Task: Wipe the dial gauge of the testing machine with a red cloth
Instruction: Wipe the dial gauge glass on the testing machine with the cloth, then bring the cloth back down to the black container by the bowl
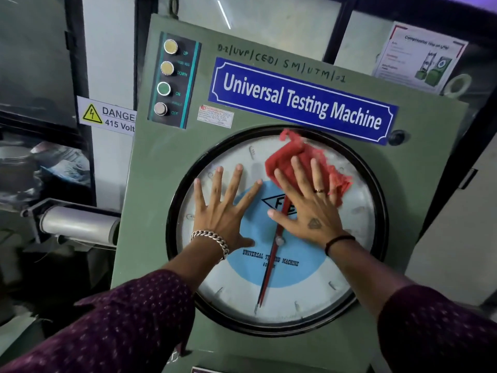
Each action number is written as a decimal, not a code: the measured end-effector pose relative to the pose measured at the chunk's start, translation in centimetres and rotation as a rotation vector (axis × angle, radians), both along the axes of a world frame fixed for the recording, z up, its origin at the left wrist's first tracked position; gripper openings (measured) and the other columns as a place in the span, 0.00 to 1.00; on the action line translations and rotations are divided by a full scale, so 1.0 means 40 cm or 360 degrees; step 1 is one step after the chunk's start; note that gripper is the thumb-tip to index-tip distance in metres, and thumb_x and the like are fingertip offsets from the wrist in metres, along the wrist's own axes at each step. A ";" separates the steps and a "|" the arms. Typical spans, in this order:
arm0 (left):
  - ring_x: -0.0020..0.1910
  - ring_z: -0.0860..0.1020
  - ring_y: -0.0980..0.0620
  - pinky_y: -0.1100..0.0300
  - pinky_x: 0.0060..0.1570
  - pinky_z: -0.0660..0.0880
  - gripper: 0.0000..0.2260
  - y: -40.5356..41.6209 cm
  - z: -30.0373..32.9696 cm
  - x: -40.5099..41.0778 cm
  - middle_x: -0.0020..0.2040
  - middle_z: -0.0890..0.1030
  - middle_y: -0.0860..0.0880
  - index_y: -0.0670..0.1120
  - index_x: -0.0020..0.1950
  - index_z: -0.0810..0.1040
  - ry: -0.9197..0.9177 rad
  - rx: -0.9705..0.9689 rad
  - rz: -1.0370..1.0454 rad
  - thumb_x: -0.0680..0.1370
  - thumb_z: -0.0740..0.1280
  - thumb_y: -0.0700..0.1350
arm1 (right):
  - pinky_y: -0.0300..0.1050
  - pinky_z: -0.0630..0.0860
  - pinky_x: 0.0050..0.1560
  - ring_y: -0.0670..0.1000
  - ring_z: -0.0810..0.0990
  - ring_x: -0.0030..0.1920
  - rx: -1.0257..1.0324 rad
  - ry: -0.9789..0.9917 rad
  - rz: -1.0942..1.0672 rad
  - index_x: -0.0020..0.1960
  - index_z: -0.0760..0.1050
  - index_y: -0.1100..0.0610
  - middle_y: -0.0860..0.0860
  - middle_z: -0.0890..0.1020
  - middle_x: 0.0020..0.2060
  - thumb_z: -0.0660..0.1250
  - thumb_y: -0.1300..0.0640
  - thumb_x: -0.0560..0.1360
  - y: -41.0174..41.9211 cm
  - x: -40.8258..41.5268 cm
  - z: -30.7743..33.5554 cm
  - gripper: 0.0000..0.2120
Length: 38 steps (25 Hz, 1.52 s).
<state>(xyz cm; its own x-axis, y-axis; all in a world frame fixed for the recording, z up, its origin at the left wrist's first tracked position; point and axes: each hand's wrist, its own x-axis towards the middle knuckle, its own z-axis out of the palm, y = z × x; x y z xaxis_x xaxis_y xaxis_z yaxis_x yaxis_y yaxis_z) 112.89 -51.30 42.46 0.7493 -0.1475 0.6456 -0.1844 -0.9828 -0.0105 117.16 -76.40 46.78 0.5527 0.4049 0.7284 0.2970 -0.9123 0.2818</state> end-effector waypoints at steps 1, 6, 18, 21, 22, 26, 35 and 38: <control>0.87 0.41 0.31 0.17 0.75 0.46 0.74 0.000 0.004 0.007 0.90 0.38 0.45 0.64 0.88 0.42 -0.0005 0.0014 0.0005 0.51 0.77 0.81 | 0.79 0.48 0.83 0.61 0.45 0.91 -0.0099 -0.0032 0.0018 0.90 0.50 0.34 0.45 0.48 0.92 0.62 0.21 0.76 -0.043 -0.020 -0.036 0.47; 0.87 0.41 0.31 0.17 0.75 0.46 0.74 -0.006 0.001 0.013 0.90 0.39 0.45 0.63 0.88 0.42 -0.0019 0.0030 -0.0001 0.51 0.76 0.81 | 0.74 0.45 0.84 0.60 0.44 0.91 0.0315 -0.0026 -0.0135 0.90 0.51 0.34 0.44 0.48 0.92 0.61 0.25 0.79 -0.080 -0.019 -0.005 0.43; 0.87 0.37 0.40 0.27 0.82 0.43 0.67 0.083 0.141 -0.206 0.88 0.33 0.54 0.67 0.84 0.30 0.0240 0.0124 0.0089 0.57 0.67 0.85 | 0.66 0.83 0.62 0.68 0.80 0.61 0.0197 0.0228 0.0405 0.78 0.82 0.51 0.50 0.78 0.80 0.69 0.74 0.77 0.014 -0.201 0.126 0.33; 0.88 0.40 0.41 0.29 0.83 0.45 0.68 0.141 0.160 -0.329 0.89 0.34 0.55 0.67 0.84 0.30 0.0214 0.0113 0.0141 0.57 0.68 0.84 | 0.63 0.82 0.68 0.63 0.79 0.63 0.0290 0.0174 0.0695 0.74 0.84 0.55 0.54 0.82 0.76 0.70 0.75 0.77 0.075 -0.286 0.130 0.29; 0.88 0.41 0.41 0.30 0.83 0.46 0.68 0.160 0.166 -0.375 0.89 0.36 0.55 0.66 0.85 0.30 0.0203 0.0144 0.0174 0.57 0.68 0.84 | 0.64 0.81 0.69 0.64 0.79 0.63 0.0312 0.0207 0.0777 0.74 0.84 0.56 0.55 0.82 0.76 0.70 0.74 0.77 0.098 -0.311 0.128 0.28; 0.88 0.43 0.40 0.31 0.83 0.47 0.66 0.245 0.183 -0.576 0.90 0.41 0.53 0.64 0.87 0.37 0.0198 0.0215 0.0390 0.58 0.67 0.84 | 0.63 0.80 0.69 0.69 0.81 0.62 0.0324 0.0294 0.1106 0.75 0.83 0.57 0.56 0.82 0.76 0.69 0.72 0.79 0.241 -0.415 0.103 0.27; 0.88 0.46 0.42 0.33 0.84 0.51 0.64 0.513 0.198 -1.005 0.90 0.45 0.51 0.63 0.88 0.41 0.0237 0.0136 0.0849 0.59 0.61 0.85 | 0.57 0.81 0.66 0.65 0.85 0.57 0.0273 0.0260 0.1606 0.73 0.84 0.58 0.57 0.85 0.72 0.75 0.74 0.75 0.627 -0.671 0.081 0.28; 0.88 0.46 0.42 0.34 0.85 0.50 0.64 0.607 0.180 -1.124 0.90 0.44 0.51 0.63 0.87 0.39 0.0281 0.0094 0.0995 0.60 0.67 0.83 | 0.64 0.84 0.65 0.66 0.85 0.59 0.0267 0.0385 0.1705 0.73 0.84 0.57 0.56 0.84 0.73 0.75 0.73 0.76 0.767 -0.753 0.064 0.27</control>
